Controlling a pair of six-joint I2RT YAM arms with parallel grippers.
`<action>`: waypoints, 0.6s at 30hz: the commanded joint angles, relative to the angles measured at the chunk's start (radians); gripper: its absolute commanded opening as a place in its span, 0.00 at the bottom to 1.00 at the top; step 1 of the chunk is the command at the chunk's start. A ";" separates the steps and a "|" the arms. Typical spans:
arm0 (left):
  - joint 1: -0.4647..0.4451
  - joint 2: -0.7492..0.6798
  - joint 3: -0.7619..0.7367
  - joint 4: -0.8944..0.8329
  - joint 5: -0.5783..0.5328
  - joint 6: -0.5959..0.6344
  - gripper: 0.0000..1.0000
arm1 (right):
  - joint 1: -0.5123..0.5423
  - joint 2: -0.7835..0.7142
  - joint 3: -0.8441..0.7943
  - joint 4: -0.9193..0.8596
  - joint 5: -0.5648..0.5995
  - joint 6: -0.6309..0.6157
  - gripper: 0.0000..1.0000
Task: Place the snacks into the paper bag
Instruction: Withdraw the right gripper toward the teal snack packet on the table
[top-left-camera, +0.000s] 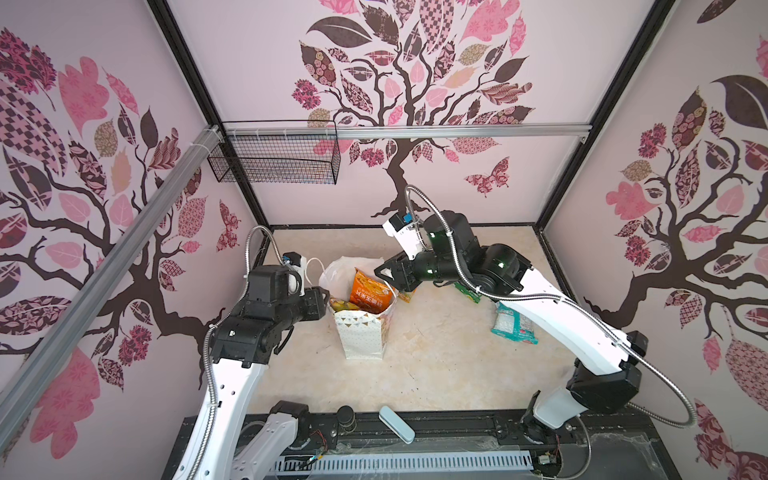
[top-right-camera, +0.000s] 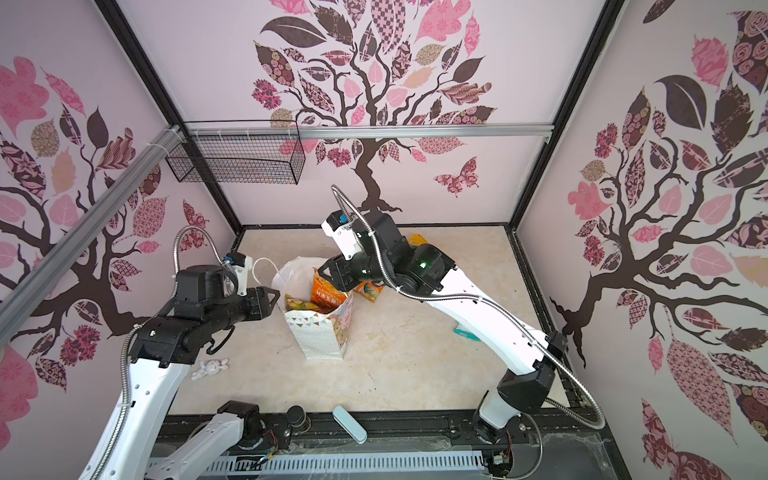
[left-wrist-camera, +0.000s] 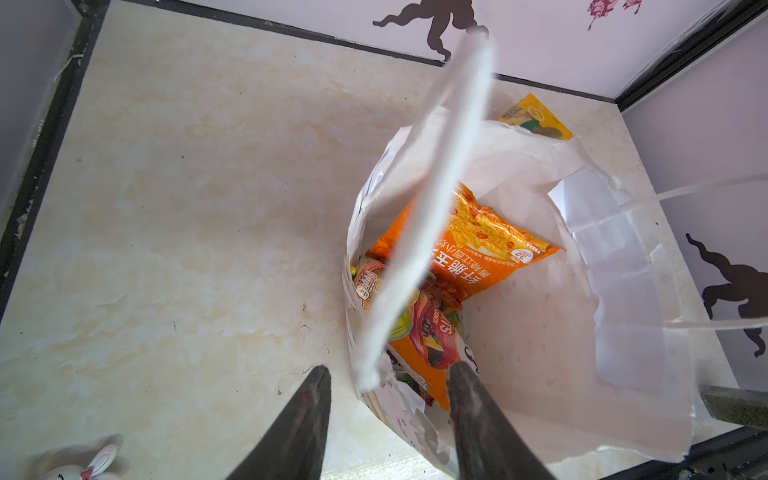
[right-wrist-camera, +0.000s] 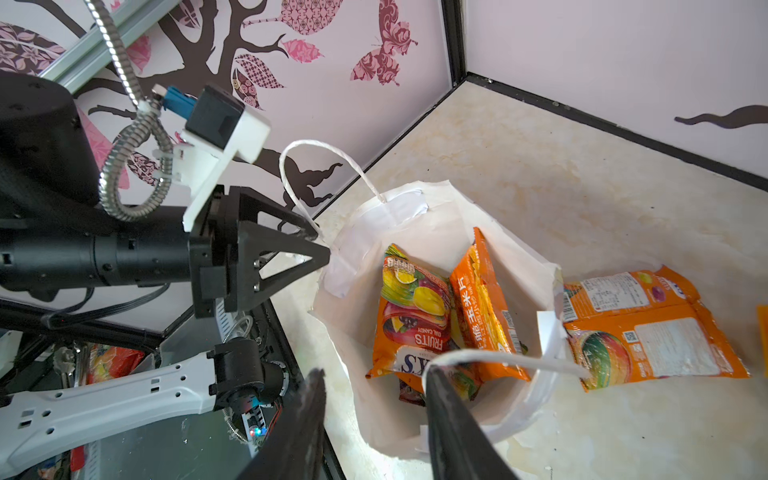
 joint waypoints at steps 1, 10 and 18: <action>0.018 0.002 0.062 -0.012 -0.023 -0.017 0.52 | 0.004 -0.096 -0.059 0.026 0.084 -0.014 0.44; 0.053 0.022 0.027 0.043 0.016 -0.025 0.53 | -0.003 -0.293 -0.279 -0.078 0.569 0.053 0.51; 0.052 0.009 -0.027 0.155 0.085 -0.051 0.50 | -0.173 -0.469 -0.590 -0.018 0.538 0.148 0.52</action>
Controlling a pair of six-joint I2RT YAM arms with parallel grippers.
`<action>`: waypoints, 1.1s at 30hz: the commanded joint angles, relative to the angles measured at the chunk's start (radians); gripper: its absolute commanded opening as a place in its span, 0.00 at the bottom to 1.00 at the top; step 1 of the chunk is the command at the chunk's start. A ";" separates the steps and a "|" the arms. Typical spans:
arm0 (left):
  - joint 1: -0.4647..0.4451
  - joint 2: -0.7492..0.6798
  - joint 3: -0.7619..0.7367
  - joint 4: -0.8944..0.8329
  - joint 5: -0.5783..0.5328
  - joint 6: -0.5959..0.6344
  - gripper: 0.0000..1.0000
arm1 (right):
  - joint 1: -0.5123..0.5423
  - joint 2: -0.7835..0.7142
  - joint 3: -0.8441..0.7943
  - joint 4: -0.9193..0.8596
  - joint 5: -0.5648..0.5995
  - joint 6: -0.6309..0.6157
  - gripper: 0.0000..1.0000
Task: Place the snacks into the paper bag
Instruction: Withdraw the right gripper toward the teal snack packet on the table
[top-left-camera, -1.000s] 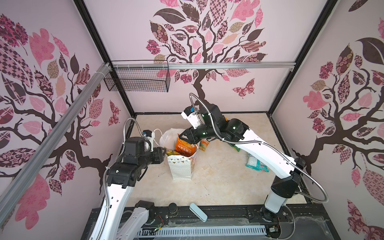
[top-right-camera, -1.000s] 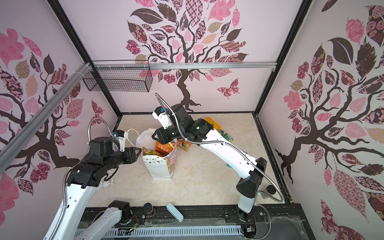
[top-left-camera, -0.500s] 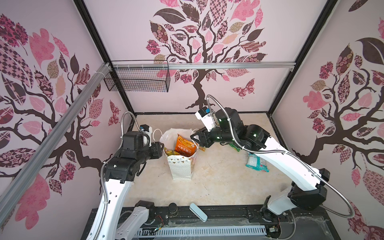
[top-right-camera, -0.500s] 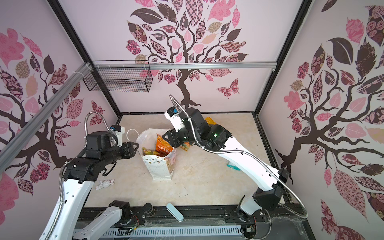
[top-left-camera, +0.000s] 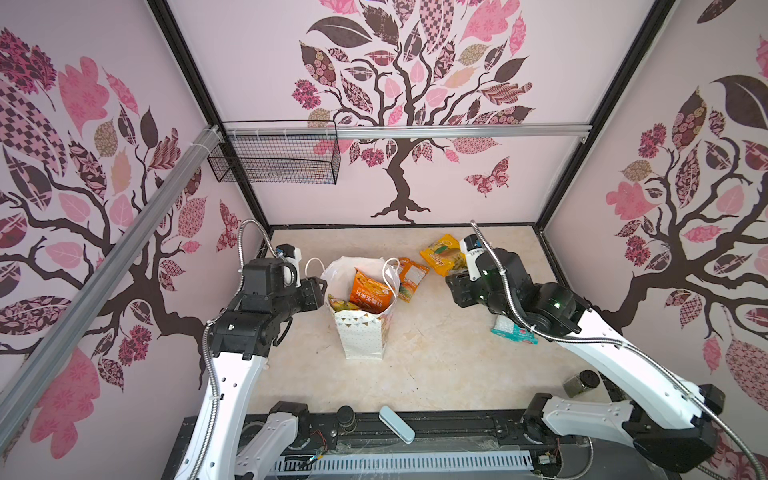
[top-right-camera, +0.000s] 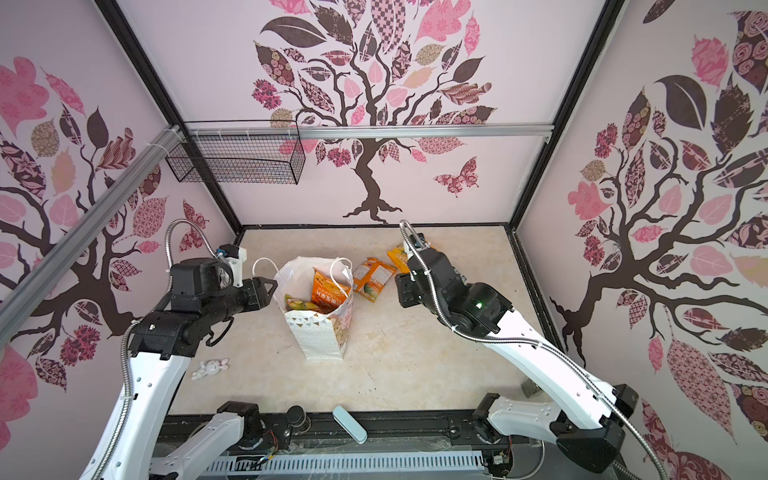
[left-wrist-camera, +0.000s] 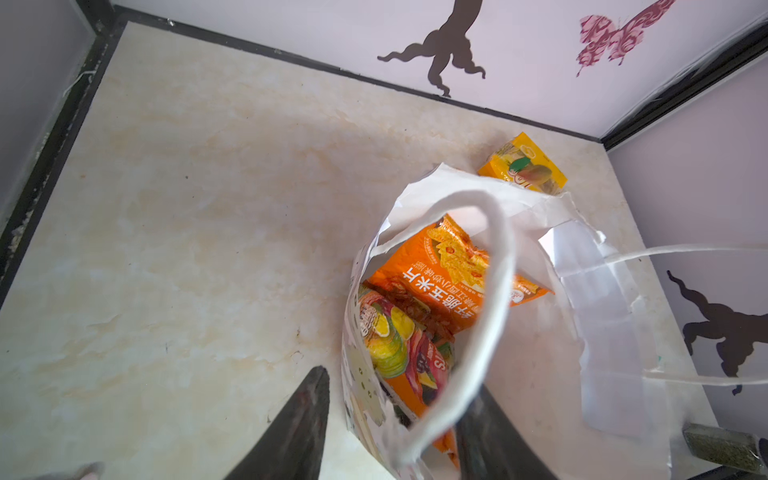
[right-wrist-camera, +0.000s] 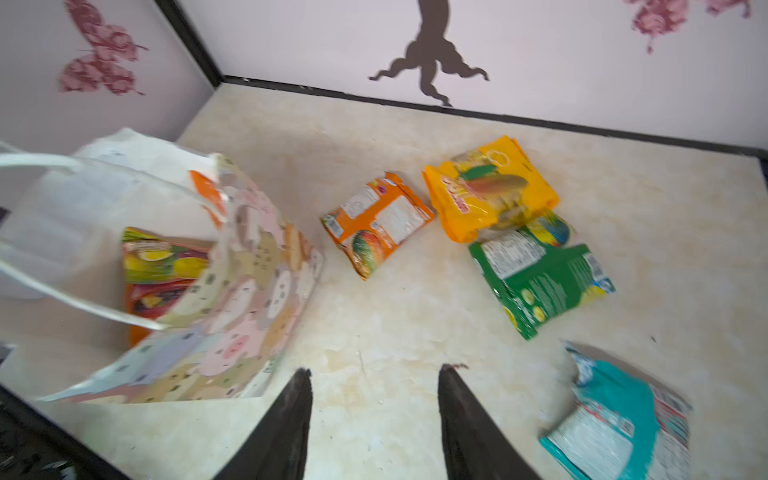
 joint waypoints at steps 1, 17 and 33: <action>0.004 -0.011 -0.038 0.078 0.036 -0.017 0.49 | -0.031 -0.054 -0.068 0.018 0.051 0.047 0.52; 0.005 -0.011 -0.092 0.144 -0.012 0.040 0.28 | -0.221 -0.054 -0.346 0.108 0.047 0.054 0.61; 0.056 -0.033 -0.174 0.233 0.139 0.008 0.07 | -0.364 -0.058 -0.490 0.210 -0.018 0.081 0.71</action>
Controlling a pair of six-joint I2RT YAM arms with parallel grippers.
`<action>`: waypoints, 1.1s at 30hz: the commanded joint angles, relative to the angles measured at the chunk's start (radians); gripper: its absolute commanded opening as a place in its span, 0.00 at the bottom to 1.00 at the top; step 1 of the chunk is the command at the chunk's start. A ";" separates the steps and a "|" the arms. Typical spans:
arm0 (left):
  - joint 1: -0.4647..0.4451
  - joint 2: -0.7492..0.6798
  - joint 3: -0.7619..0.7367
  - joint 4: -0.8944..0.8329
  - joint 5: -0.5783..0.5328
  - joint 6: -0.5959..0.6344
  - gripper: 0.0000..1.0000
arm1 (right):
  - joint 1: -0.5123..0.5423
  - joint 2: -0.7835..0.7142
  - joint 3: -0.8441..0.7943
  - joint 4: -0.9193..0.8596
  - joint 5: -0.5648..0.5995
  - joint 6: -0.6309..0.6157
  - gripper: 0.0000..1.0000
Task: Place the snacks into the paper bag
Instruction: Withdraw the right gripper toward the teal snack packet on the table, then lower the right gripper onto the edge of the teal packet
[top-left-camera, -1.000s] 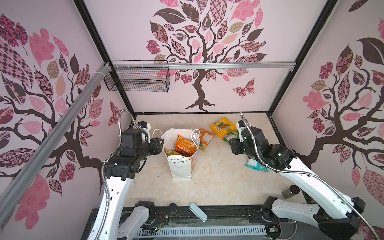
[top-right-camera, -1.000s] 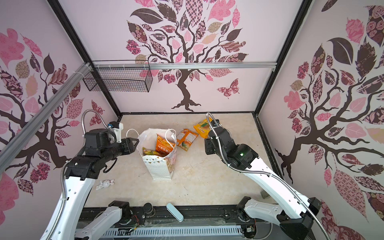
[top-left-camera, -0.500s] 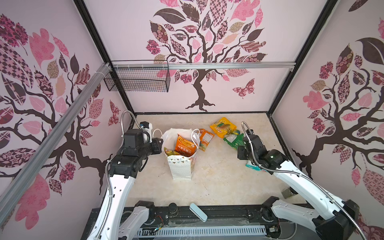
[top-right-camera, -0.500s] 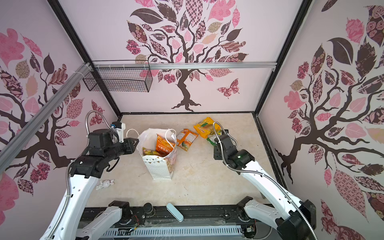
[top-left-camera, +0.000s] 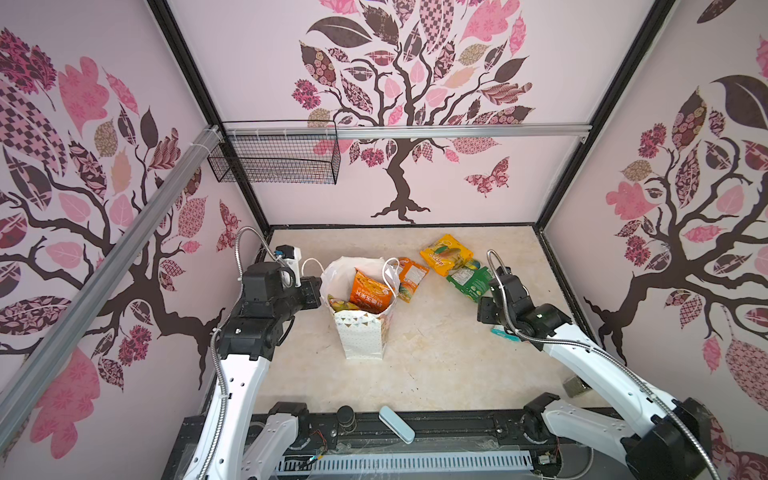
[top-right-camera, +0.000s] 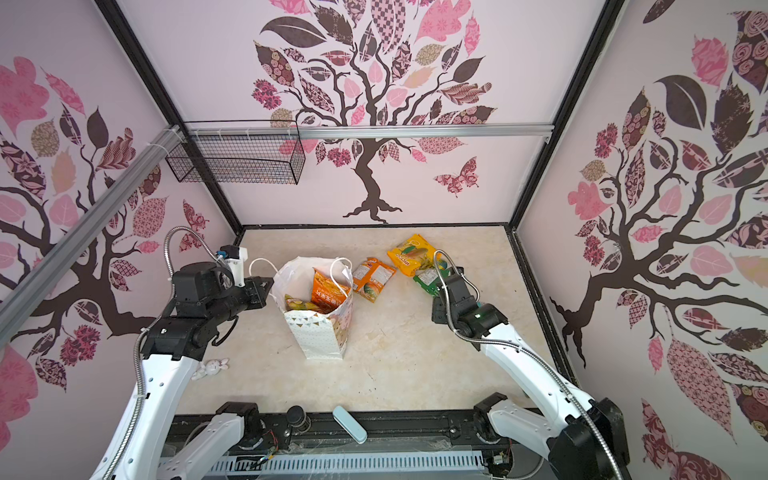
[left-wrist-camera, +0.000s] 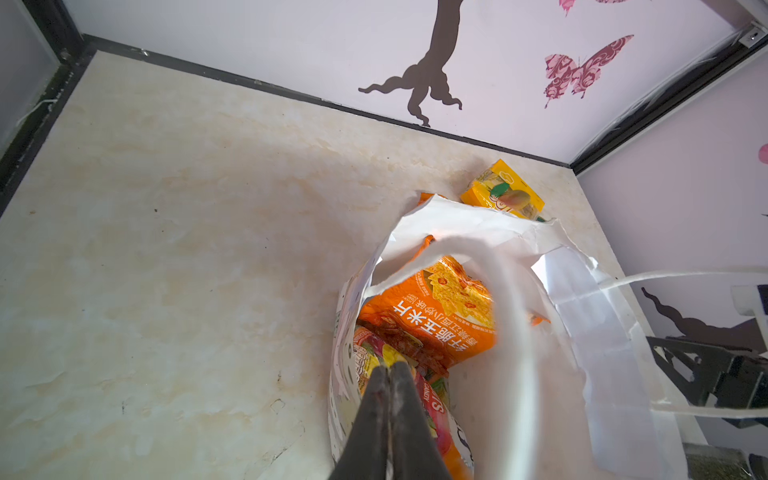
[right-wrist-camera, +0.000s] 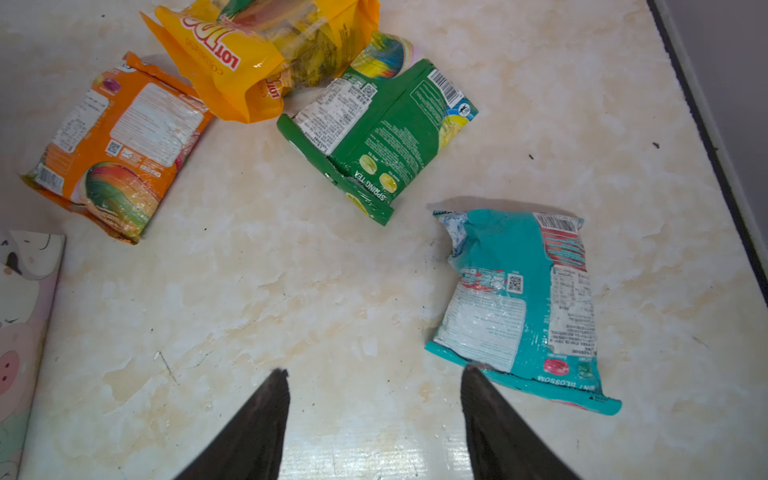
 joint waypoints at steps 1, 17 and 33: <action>0.002 -0.007 -0.033 0.044 0.046 -0.001 0.06 | -0.038 -0.005 -0.025 0.057 -0.005 0.019 0.73; 0.003 -0.023 -0.060 0.065 0.070 0.000 0.04 | -0.342 -0.018 -0.239 0.293 -0.183 0.087 0.92; 0.007 -0.026 -0.063 0.059 0.057 0.002 0.04 | -0.362 0.220 -0.154 0.379 -0.144 0.086 0.98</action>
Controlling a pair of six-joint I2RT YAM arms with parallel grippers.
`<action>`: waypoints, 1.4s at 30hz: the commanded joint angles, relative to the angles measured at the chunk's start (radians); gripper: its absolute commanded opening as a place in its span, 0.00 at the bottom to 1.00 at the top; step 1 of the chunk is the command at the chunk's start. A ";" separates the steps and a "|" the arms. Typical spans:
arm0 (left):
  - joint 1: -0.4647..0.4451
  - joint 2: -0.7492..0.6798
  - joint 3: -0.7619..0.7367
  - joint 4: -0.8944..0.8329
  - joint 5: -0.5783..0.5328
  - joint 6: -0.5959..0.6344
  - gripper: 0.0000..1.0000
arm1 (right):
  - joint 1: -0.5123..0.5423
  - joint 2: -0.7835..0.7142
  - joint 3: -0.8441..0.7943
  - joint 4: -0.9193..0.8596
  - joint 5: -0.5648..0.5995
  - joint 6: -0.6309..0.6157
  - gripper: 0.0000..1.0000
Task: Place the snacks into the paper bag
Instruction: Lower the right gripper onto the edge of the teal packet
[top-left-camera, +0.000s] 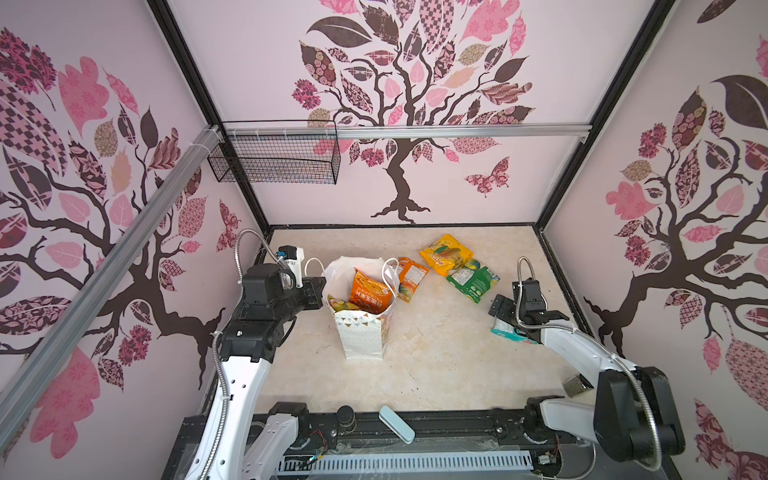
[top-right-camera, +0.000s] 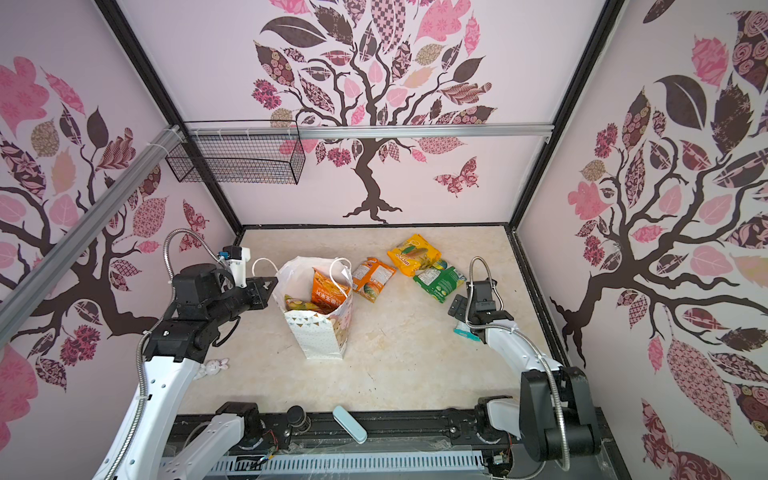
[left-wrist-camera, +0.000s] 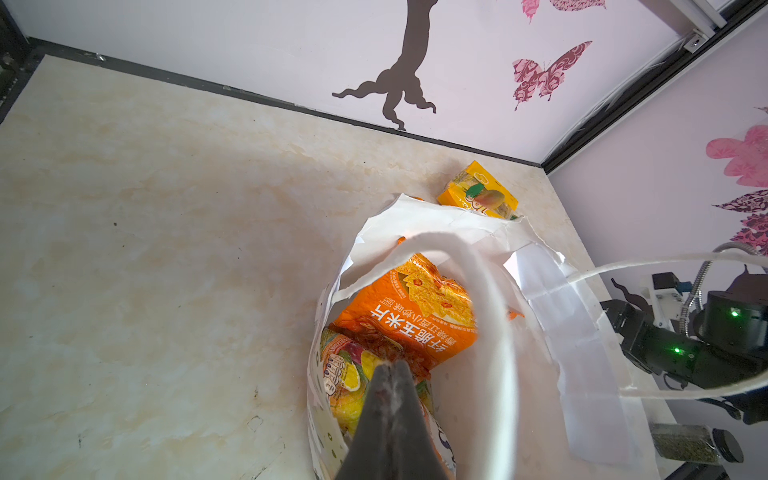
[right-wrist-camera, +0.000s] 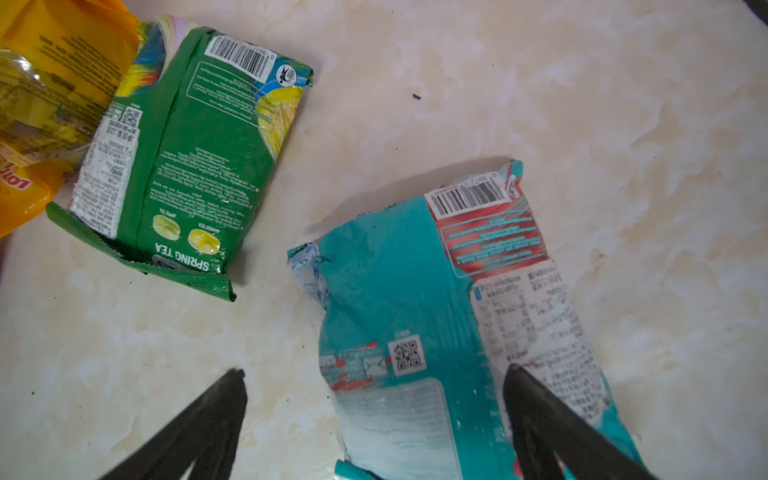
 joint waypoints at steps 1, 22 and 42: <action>0.008 -0.009 -0.030 0.005 -0.002 0.005 0.04 | -0.005 0.031 0.044 0.027 -0.022 -0.009 0.98; 0.011 -0.019 -0.033 0.008 -0.005 0.003 0.04 | -0.005 0.110 0.058 -0.053 -0.260 -0.015 0.97; 0.016 -0.016 -0.033 0.010 0.006 0.001 0.04 | 0.201 -0.085 -0.034 -0.042 -0.488 0.106 0.89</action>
